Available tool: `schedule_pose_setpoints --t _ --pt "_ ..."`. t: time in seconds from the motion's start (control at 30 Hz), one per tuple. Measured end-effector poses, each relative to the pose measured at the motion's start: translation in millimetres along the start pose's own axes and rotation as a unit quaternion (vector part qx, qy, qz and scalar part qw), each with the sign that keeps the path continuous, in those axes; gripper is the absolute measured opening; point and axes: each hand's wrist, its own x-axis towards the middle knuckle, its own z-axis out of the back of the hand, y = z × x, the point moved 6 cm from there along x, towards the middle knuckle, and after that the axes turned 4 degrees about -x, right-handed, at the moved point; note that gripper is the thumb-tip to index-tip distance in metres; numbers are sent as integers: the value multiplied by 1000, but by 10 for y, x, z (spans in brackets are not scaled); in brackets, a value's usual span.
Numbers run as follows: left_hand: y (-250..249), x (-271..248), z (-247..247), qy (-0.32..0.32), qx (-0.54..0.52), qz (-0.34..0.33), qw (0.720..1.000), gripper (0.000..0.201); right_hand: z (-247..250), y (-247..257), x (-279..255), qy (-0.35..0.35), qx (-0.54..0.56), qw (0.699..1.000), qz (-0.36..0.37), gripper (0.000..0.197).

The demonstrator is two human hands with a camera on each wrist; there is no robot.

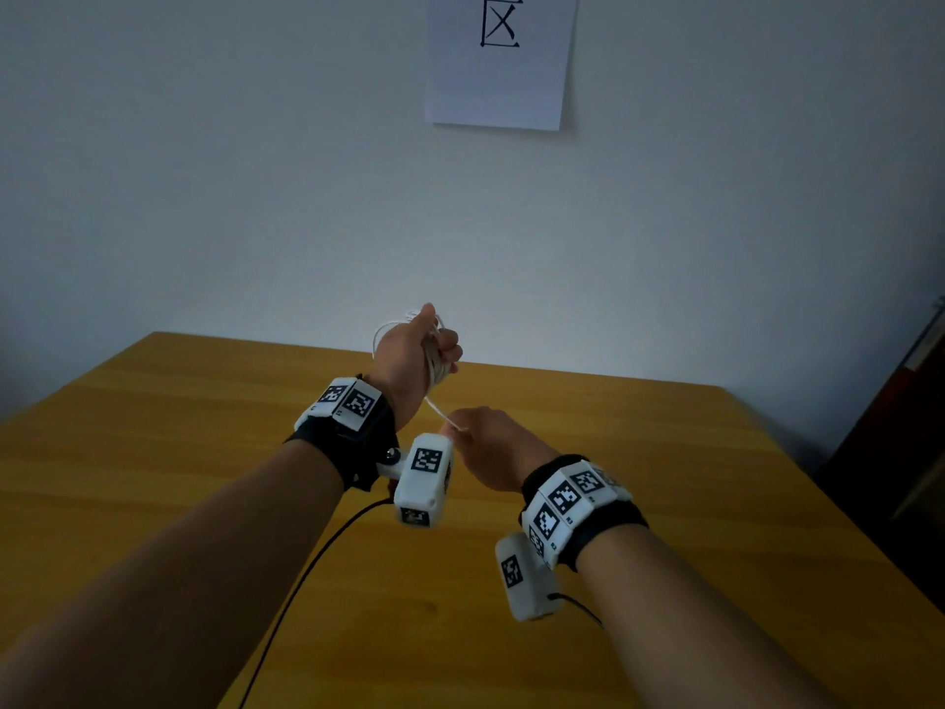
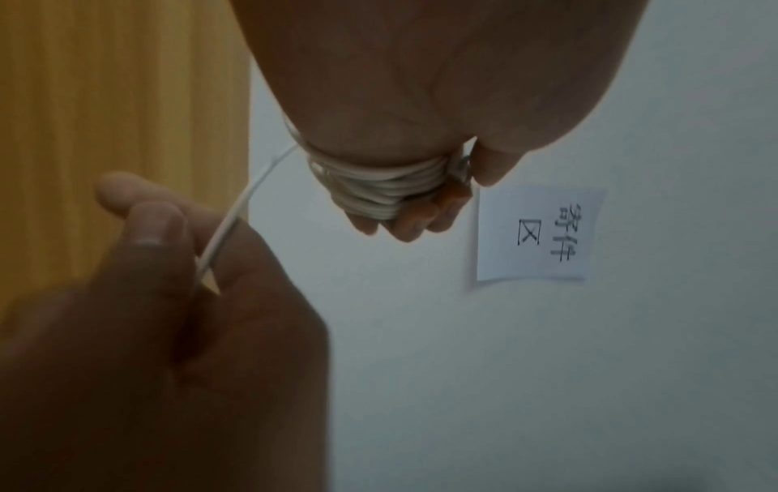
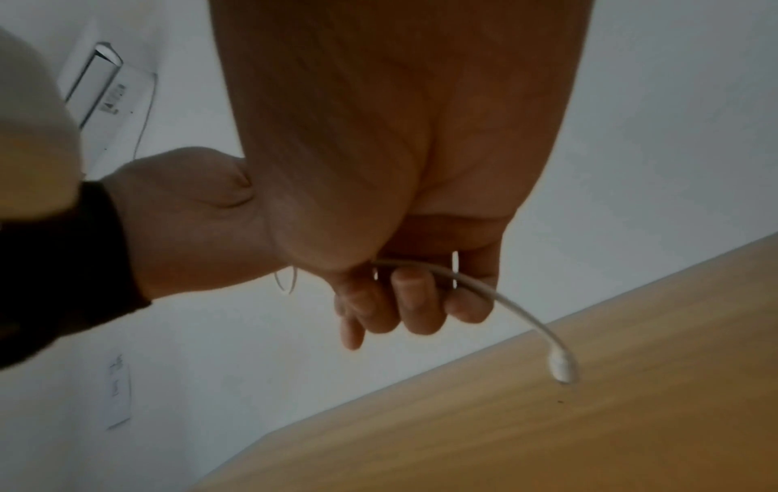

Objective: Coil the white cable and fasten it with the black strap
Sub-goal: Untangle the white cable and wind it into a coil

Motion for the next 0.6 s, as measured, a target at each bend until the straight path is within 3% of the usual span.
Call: schedule_pose_setpoints --t 0.1,0.2,0.3,0.43,0.5,0.6 --pt "28 106 109 -13 186 -62 981 38 33 63 -56 0 -6 1000 21 30" --pt "73 76 109 8 367 -91 926 54 82 108 -82 0 1 999 41 32" --pt "155 15 137 13 495 -72 866 56 151 145 -92 5 3 999 44 30" --pt "280 -40 172 43 567 -9 822 53 325 169 -156 -11 -6 999 53 28" --pt "350 -75 118 80 568 29 819 48 403 150 -171 -19 -28 998 55 27" --pt "431 -115 73 106 516 85 845 34 474 129 -209 -26 -34 997 58 29"
